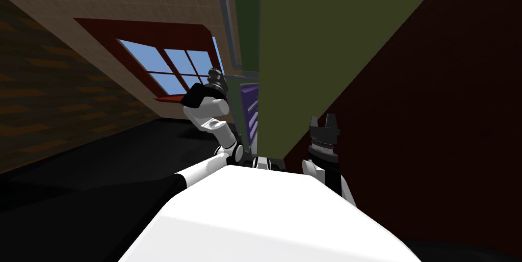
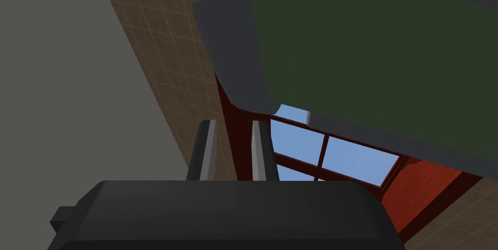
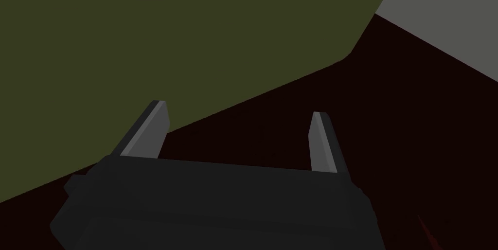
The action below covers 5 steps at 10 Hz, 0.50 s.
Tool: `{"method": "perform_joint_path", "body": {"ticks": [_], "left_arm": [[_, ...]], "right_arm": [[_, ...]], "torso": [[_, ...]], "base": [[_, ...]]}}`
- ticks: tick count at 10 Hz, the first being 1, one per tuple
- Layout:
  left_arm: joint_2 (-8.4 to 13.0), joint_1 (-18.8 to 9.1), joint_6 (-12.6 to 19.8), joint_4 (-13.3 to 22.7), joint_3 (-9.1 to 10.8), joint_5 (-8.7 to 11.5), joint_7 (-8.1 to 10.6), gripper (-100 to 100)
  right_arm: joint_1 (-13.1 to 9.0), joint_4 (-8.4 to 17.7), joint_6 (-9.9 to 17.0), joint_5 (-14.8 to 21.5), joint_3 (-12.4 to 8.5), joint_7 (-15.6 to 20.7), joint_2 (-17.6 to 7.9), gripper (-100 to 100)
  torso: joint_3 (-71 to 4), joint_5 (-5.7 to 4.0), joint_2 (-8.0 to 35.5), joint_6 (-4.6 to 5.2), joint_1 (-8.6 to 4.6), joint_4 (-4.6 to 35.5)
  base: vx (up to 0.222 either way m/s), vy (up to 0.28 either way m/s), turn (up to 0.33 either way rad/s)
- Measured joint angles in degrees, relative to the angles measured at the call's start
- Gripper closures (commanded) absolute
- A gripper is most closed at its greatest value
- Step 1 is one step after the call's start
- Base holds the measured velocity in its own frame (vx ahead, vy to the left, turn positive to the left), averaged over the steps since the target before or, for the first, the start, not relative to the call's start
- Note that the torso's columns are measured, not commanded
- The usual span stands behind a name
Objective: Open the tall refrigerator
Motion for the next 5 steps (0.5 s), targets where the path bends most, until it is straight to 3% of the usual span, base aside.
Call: {"method": "perform_joint_path", "body": {"ticks": [1,2,5], "left_arm": [[-0.1,0.4,0.4,0.4,0.16,0.6,0.20,100],[-0.2,0.3,0.6,0.7,-0.01,0.7,0.39,100],[-0.2,0.1,-0.1,1.5,-0.47,2.4,1.17,100]], "right_arm": [[0.0,0.0,0.0,0.0,0.0,0.0,0.0,0],[0.0,0.0,0.0,0.0,0.0,0.0,0.0,0],[0.0,0.0,0.0,0.0,0.0,0.0,0.0,0]], "torso": [[-0.1,0.27,-0.1,-0.05,0.92,0.0],[-0.1,0.42,-0.2,-0.15,1.04,0.0],[0.0,0.11,0.0,0.04,0.19,0.0]], "base": [[0.027,0.237,-0.032],[0.091,0.276,-0.044],[0.054,0.296,-0.033]]}}
